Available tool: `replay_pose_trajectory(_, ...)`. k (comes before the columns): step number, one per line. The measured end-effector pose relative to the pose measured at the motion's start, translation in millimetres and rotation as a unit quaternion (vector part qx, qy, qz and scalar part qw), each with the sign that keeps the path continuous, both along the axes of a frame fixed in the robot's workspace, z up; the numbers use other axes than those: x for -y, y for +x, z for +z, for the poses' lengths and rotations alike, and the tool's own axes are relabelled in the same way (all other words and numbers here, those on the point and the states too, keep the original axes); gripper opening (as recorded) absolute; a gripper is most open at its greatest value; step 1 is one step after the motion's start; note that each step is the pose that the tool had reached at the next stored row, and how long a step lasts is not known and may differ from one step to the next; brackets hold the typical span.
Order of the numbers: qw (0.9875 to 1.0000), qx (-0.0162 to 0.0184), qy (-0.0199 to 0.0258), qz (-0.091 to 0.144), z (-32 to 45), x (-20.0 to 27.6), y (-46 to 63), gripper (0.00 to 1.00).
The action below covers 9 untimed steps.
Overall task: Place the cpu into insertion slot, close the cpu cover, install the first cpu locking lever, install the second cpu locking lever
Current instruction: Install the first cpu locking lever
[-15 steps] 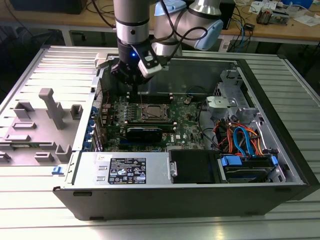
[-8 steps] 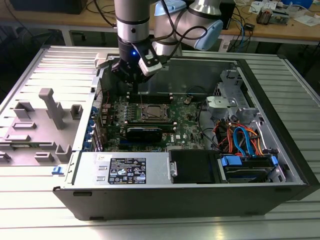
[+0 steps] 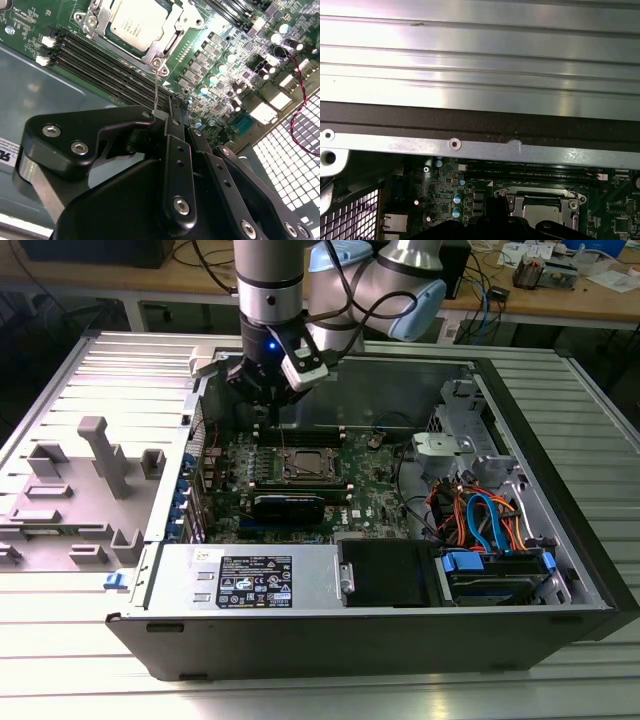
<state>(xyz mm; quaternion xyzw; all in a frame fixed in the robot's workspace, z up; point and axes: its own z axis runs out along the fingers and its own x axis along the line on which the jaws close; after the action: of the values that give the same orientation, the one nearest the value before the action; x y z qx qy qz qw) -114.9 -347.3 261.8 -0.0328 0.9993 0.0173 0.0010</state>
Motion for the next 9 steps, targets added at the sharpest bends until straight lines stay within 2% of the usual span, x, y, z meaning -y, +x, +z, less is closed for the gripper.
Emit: replay_pose_trajectory(9,1.0,-0.0001,-0.0002,0.0,0.0,-2.9,6.2,0.11)
